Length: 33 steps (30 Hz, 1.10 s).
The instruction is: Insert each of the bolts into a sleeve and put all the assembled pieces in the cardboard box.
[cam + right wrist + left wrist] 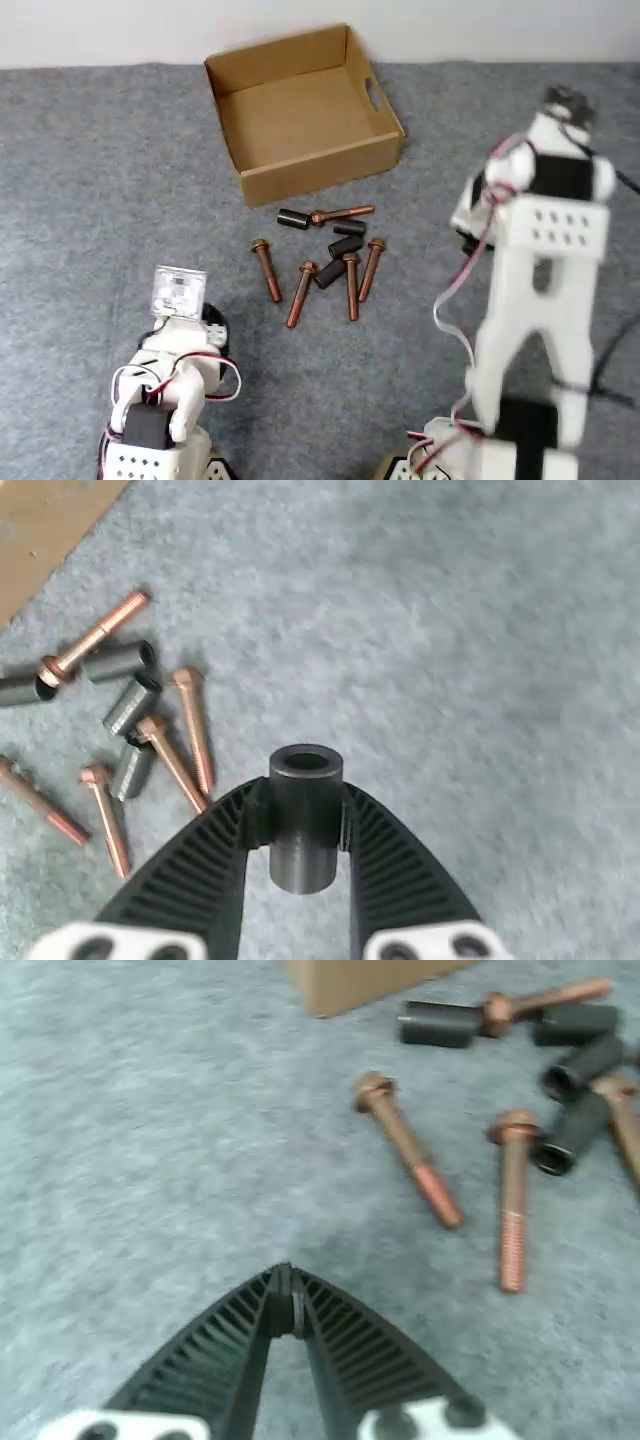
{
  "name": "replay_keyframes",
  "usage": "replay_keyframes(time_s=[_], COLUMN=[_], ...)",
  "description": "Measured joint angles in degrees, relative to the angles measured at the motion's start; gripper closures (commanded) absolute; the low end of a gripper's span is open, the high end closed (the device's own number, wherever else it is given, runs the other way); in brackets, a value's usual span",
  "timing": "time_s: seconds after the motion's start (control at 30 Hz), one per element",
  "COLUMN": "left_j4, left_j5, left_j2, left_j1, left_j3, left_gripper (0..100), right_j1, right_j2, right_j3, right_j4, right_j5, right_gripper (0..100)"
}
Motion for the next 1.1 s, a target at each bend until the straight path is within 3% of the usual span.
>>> replay_keyframes(time_s=[0.33, 0.5, 0.63, 0.9, 1.1], left_j4=[0.00, 3.08, 3.69, 7.82, 13.98], left_j5=[0.09, 0.00, 0.00, 0.00, 0.00], left_j2=[0.00, -0.09, -0.09, 0.79, 17.32], left_j1=[5.71, 10.73, 10.99, 5.27, 4.57], left_j3=[0.00, 0.00, -1.76, -17.23, -32.18], left_gripper=[99, 99, 99, 99, 99], right_j1=[3.52, 4.92, 5.10, 5.10, 5.10], right_j2=[-28.31, -42.81, -52.66, -60.40, -60.31], right_j3=[24.97, 33.05, 37.63, 38.42, 38.42], right_j4=[0.00, 0.00, 0.00, 0.00, 0.00], right_j5=[0.00, 0.00, 0.00, 0.00, 0.00], right_gripper=[99.1, 99.1, 99.1, 99.1, 99.1])
